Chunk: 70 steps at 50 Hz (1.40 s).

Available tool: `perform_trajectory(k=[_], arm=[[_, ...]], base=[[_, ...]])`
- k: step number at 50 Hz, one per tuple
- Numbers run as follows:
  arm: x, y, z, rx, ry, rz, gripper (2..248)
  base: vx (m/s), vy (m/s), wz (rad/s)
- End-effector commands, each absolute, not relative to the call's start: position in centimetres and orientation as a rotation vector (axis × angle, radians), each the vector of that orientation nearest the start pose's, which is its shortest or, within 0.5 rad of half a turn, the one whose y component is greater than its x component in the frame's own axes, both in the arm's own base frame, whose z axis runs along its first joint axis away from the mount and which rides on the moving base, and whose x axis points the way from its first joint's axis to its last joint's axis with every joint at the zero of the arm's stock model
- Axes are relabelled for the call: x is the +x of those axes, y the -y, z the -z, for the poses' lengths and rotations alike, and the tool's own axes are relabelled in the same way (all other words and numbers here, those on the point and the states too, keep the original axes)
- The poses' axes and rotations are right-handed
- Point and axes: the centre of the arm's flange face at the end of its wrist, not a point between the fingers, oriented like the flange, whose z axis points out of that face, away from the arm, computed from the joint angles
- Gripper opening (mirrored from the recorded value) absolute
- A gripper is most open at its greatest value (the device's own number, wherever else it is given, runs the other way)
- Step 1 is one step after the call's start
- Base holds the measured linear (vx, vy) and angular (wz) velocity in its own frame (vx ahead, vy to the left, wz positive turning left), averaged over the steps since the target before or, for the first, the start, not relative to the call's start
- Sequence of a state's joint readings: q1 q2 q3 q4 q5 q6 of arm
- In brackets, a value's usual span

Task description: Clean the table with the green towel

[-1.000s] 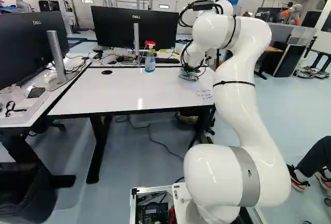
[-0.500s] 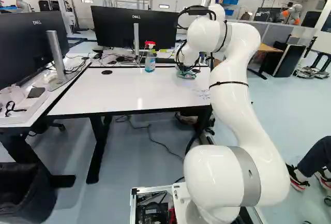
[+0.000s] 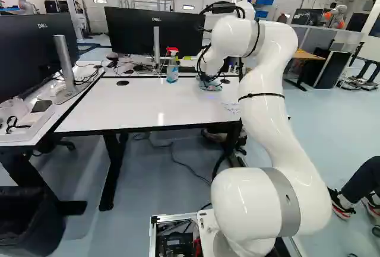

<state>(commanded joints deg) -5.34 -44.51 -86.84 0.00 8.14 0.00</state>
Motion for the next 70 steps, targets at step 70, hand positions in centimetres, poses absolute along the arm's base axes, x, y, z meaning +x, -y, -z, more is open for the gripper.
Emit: perform_trajectory(k=[70], arm=[[66.0, 13.2, -38.1, -2.944, -0.291, 1.270, 44]], base=[[0.000, 0.000, 0.000]])
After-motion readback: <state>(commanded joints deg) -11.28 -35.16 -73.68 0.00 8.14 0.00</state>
